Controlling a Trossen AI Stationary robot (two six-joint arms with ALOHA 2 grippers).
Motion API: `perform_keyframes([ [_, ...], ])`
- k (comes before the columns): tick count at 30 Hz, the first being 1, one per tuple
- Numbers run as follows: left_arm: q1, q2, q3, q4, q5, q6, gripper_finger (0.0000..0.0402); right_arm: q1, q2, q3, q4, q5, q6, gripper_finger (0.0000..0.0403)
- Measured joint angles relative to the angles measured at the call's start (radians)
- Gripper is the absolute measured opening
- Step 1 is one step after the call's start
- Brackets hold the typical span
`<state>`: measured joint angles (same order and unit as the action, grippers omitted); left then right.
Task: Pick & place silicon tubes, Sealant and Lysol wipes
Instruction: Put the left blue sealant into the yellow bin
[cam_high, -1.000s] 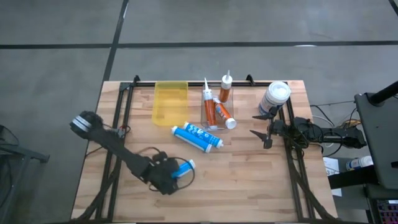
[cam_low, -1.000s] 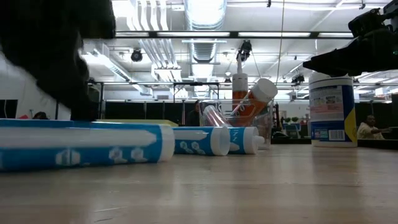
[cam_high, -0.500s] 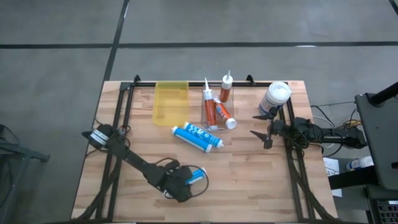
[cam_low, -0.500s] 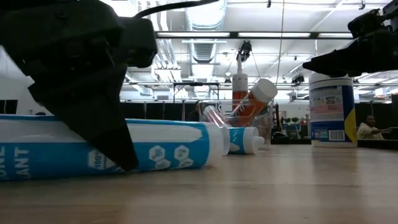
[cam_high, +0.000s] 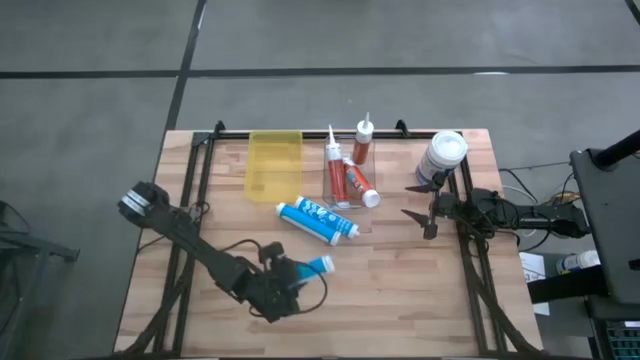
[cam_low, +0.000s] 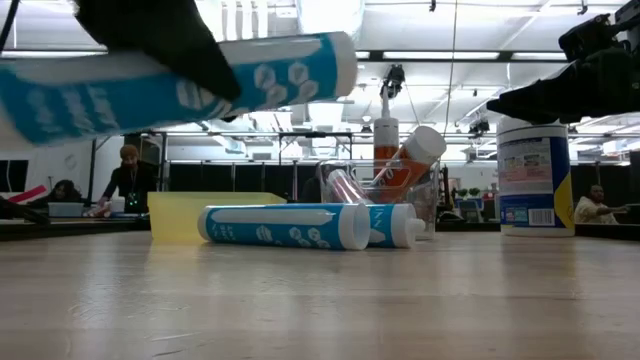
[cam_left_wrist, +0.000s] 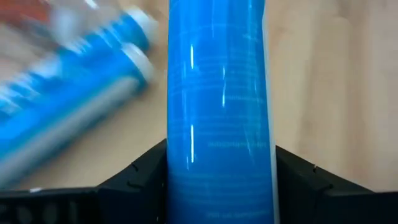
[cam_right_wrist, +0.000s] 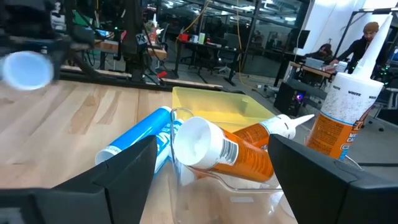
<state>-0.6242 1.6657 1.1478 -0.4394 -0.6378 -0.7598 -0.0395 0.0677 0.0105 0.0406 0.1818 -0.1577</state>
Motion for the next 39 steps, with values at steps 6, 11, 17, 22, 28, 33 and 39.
perform_keyframes([
  [6, -0.022, -0.125, 0.002, 0.016, -0.32, 0.107, 0.0211, 0.0, 0.0, 0.0, 0.0, 0.0, 0.0, 0.0311],
  [11, -0.027, -0.182, -0.095, 0.073, -0.532, 0.126, 0.0211, 0.0, 0.002, 0.0, 0.0, 0.0, 0.0, 0.0315],
  [17, -0.025, -0.251, -0.349, 0.258, -0.753, 0.017, 0.021, 0.0, 0.001, 0.0, 0.0, 0.0, 0.0, 0.0317],
  [22, -0.039, -0.382, -0.501, 0.31, -0.88, -0.024, 0.021, 0.0, 0.001, -0.001, 0.0, 0.0, 0.0, 0.0317],
  [28, -0.055, -0.52, -0.632, 0.317, -0.937, -0.073, 0.021, 0.0, 0.001, -0.001, 0.0, 0.0, 0.0, 0.0309],
  [33, -0.028, -0.582, -0.711, 0.318, -0.929, -0.086, 0.021, 0.0, 0.001, -0.001, 0.0, 0.0, 0.0, 0.0307],
  [39, 0.059, -0.652, -0.755, 0.312, -0.934, -0.088, 0.021, 0.0, 0.001, -0.001, 0.0, 0.0, 0.0, 0.0314],
])
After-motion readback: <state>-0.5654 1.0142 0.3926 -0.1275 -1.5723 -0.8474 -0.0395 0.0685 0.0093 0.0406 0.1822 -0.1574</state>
